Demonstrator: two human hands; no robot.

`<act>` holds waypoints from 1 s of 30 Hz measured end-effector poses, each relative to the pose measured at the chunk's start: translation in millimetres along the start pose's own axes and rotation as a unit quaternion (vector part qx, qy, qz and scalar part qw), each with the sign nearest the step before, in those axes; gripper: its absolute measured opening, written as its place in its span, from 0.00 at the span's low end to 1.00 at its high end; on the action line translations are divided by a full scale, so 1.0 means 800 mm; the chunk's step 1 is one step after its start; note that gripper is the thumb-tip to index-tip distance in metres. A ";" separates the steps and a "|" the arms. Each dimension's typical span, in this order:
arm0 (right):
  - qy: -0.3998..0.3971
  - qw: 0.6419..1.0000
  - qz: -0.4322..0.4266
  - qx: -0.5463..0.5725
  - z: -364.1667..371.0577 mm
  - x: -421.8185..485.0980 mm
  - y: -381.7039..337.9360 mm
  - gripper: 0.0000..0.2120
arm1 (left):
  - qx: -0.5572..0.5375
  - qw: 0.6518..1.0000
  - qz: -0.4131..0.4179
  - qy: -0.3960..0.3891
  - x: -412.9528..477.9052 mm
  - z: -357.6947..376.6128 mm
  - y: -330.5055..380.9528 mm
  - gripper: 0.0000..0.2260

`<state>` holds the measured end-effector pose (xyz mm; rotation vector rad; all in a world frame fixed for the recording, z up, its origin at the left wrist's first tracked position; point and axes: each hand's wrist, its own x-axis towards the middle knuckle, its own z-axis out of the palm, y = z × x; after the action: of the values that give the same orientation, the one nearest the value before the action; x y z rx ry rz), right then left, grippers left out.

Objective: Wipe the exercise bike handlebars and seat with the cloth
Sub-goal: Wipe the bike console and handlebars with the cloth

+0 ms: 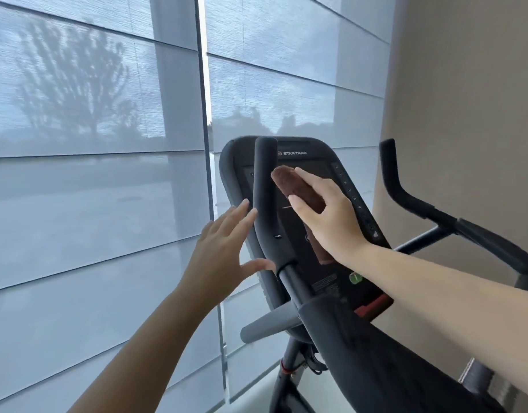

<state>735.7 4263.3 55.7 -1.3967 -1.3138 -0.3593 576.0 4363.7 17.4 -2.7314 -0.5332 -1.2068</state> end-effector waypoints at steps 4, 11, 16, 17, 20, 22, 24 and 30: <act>0.023 0.999 -0.026 0.010 0.014 0.048 0.008 0.21 | 0.057 0.998 0.008 -0.038 0.017 0.001 -0.002 0.44; -0.132 0.989 -0.036 0.060 0.013 0.026 0.041 0.21 | 0.182 0.981 0.022 -0.060 0.028 0.006 -0.004 0.45; -0.296 0.947 0.002 0.122 -0.018 -0.019 0.062 0.20 | 0.173 0.981 0.000 -0.091 0.031 0.006 -0.004 0.48; -0.310 0.942 0.000 0.126 -0.024 -0.020 0.064 0.19 | 0.160 0.983 -0.003 -0.092 0.032 0.005 -0.005 0.50; -0.269 0.954 -0.040 0.128 -0.033 -0.006 0.066 0.18 | 0.053 0.994 -0.041 -0.085 0.033 0.000 -0.003 0.53; -0.161 0.976 -0.045 0.140 -0.025 0.021 0.064 0.18 | -0.067 0.986 -0.102 -0.110 0.036 -0.007 0.002 0.50; -0.079 0.984 -0.041 0.157 -0.010 0.052 0.057 0.19 | -0.141 0.974 -0.124 -0.129 0.037 -0.010 0.005 0.48; -0.161 0.961 -0.015 0.222 0.022 0.039 0.061 0.23 | -0.295 0.924 -0.182 -0.164 0.033 -0.008 0.010 0.43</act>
<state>778.6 4305.6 50.7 -1.0793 -1.5640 0.1509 590.8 4361.6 41.1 -3.5098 -0.8677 -1.1217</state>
